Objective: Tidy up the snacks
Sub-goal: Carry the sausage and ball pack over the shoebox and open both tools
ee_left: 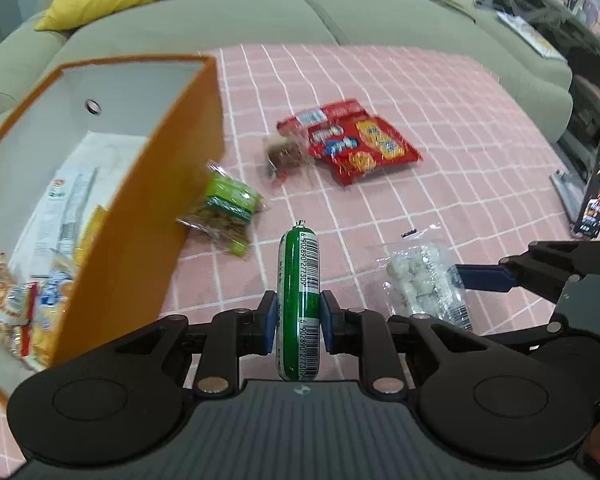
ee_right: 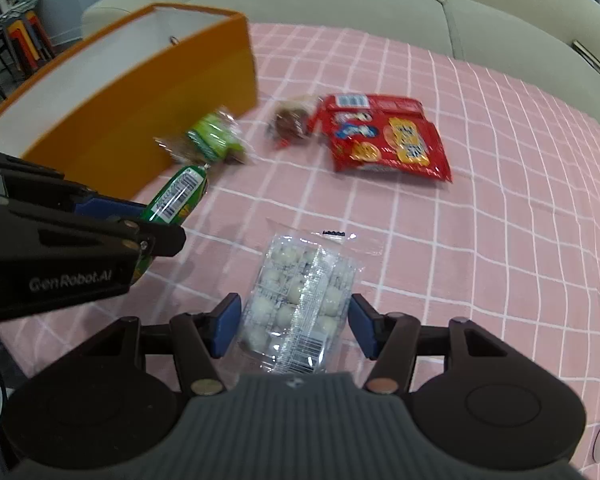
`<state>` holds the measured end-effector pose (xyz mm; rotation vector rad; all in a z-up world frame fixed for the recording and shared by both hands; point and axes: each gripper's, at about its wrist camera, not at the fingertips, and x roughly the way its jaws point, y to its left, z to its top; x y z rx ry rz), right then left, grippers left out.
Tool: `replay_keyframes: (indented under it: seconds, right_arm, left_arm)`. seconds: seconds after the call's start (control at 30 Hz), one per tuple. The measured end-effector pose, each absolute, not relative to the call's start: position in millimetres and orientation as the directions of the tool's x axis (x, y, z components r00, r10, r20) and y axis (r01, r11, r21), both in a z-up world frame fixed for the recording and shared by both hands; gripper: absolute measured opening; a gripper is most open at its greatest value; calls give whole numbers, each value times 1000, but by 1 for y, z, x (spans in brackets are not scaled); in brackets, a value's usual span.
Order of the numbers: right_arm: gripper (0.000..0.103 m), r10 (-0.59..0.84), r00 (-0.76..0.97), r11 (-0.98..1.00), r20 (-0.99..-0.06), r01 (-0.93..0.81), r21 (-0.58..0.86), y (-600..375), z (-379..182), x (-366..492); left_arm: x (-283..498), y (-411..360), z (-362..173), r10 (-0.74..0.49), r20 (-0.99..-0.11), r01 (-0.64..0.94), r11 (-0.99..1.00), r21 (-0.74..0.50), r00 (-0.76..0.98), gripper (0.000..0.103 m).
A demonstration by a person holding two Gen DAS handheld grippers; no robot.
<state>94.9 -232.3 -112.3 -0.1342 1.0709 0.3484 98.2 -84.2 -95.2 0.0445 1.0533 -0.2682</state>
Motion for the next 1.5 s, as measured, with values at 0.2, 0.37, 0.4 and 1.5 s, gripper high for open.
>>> replay_keyframes:
  seconds: [0.2,0.37,0.4,1.5]
  right_arm:
    - [56,264,476,920,-839,-385,71,-220,-82,81]
    - [56,297,511,904,-807,-422,66,-210,-58,70]
    - [56,303,515,902,-802,-427,66,-208,-54,69]
    - [56,513,555,729,-655,-684,-9,-100,41,120]
  left_arm:
    - [84,-73,-64,-202,-821,250,965,-75,534,24]
    - [73,-62,-43,-207,-792,234,969,-84,574,24]
    - [71,-60,-40,-206,-789,230,970,-83,580,24]
    - [107,45,24,-43,-726,90,996,26,687,24]
